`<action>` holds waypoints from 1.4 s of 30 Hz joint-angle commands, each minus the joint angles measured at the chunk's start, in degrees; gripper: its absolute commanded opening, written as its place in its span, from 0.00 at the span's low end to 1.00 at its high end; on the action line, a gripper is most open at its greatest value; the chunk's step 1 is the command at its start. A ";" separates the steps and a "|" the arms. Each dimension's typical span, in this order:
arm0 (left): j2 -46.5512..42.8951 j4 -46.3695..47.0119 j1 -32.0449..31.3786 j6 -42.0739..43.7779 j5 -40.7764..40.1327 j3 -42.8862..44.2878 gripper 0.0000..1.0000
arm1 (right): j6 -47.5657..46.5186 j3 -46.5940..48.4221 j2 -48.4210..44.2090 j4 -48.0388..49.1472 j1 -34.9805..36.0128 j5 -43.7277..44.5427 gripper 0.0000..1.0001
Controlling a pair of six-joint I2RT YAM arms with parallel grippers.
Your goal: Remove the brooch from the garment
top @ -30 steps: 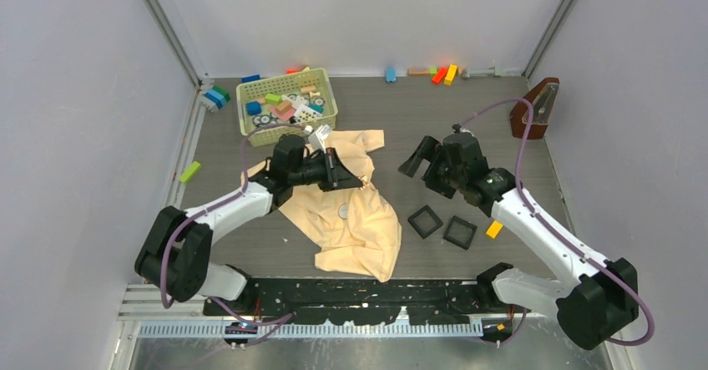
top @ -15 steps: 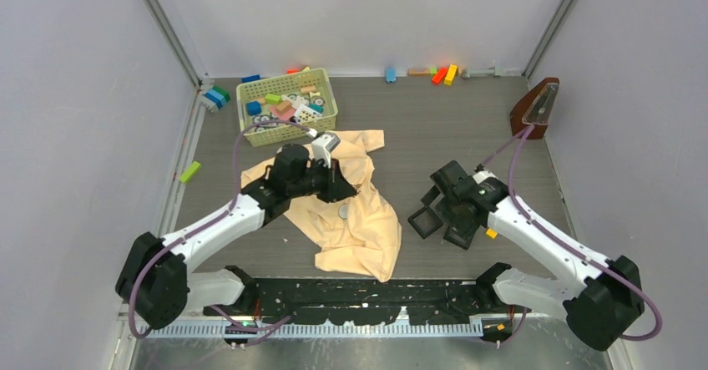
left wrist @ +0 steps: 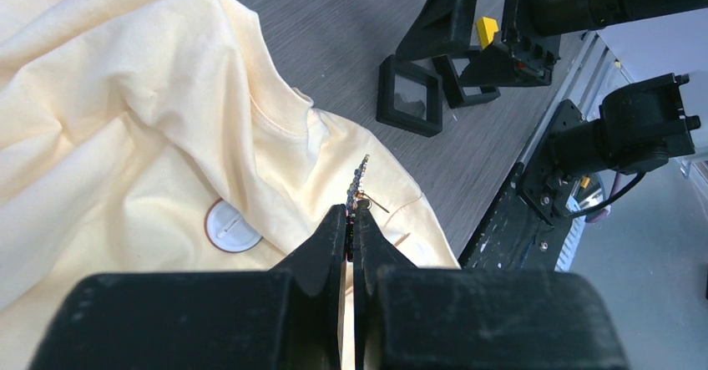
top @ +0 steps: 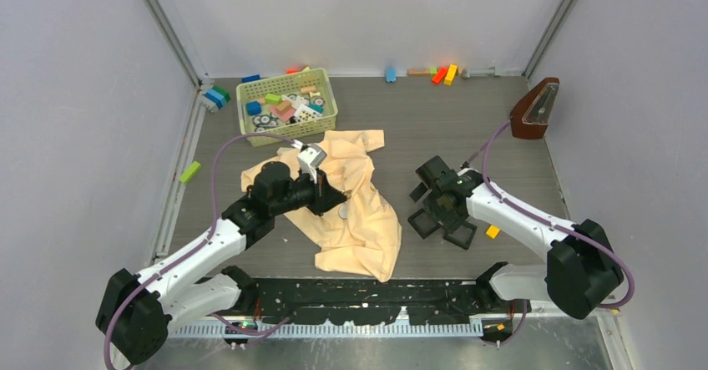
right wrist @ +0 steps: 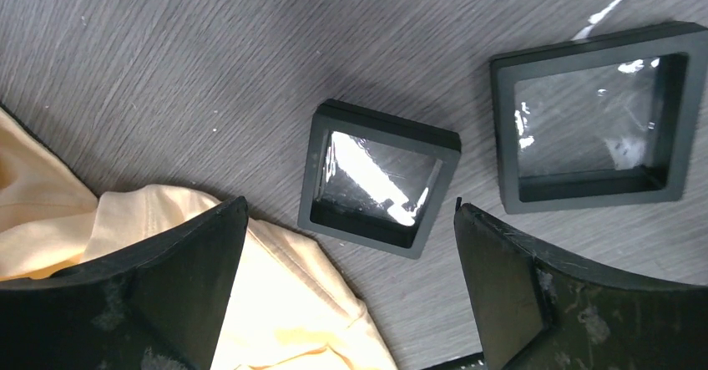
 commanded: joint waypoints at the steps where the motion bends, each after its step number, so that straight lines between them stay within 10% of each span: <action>1: -1.23 3.69 -0.16 1.26 -0.59 -0.17 0.00 | 1.35 -1.19 2.06 5.25 0.32 -0.06 1.00; 18: -0.52 3.21 -0.24 1.15 -0.13 0.14 0.00 | 2.44 -2.65 6.80 6.96 0.30 -0.88 0.94; 34: 0.94 3.38 -0.16 1.24 0.13 0.32 0.00 | -5.37 -3.43 0.45 10.10 0.24 -5.28 0.58; 42: 2.16 4.00 -0.16 0.88 0.88 0.67 0.00 | -3.38 -2.74 -2.76 5.50 0.24 -0.57 0.99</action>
